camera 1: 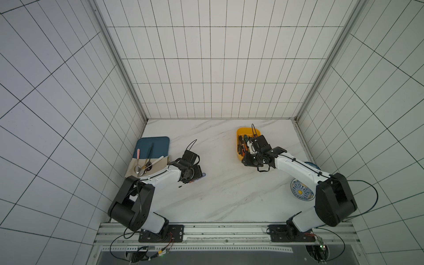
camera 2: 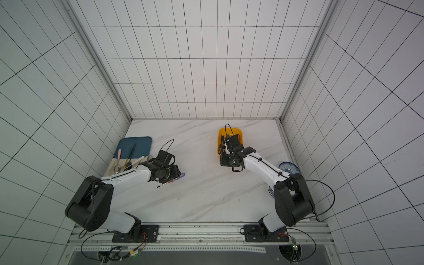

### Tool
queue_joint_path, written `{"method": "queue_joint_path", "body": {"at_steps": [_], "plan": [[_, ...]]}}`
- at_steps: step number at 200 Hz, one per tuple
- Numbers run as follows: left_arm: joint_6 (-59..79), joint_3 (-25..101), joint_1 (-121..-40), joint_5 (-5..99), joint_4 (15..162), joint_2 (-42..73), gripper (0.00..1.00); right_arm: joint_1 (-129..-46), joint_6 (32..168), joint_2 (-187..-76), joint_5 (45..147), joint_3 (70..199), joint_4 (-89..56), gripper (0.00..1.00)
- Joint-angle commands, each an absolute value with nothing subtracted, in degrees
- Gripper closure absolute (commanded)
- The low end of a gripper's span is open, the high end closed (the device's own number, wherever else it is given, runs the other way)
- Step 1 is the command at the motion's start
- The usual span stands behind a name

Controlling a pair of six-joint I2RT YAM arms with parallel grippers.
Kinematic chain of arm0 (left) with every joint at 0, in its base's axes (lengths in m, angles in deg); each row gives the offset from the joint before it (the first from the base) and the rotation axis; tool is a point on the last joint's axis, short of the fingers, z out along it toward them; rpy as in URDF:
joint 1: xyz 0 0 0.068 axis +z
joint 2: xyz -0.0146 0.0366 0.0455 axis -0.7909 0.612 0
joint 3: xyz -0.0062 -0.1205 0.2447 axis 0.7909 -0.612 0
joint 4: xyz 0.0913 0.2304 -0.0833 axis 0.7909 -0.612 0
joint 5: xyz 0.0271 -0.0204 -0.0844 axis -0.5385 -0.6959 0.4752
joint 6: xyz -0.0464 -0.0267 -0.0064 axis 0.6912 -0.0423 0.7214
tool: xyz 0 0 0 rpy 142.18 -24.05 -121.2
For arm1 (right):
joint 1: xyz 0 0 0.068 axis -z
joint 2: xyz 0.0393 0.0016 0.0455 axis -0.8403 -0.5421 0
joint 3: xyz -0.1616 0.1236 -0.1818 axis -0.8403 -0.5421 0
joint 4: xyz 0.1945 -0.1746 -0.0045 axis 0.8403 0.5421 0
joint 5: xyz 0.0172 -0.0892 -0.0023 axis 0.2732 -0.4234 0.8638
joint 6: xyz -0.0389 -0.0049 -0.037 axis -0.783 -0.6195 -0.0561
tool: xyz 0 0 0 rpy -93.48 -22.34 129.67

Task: Put the screwdriver on the desktop into the storage box
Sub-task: Pick up the screwdriver from the center of the board.

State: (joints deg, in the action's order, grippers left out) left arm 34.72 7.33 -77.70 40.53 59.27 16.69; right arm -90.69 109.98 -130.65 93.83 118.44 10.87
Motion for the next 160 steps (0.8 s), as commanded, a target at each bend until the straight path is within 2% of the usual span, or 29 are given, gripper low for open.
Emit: {"method": "queue_joint_path", "body": {"at_steps": [1,53,139,160], "plan": [[34.8,7.9,-79.7,40.0,58.7,16.2,0.35,-91.4,110.5,-130.8,93.9,116.1,10.2,0.64],[35.6,8.7,-84.1,36.0,55.7,17.3,0.39,-91.5,110.8,-131.1,93.9,115.8,9.9,0.64],[34.5,12.9,-88.7,30.7,51.7,22.3,0.54,-91.7,110.8,-132.1,93.7,116.3,10.0,0.64],[34.5,12.6,-89.1,30.7,51.5,22.7,0.56,-91.7,110.8,-132.4,93.7,116.6,10.0,0.64]]}}
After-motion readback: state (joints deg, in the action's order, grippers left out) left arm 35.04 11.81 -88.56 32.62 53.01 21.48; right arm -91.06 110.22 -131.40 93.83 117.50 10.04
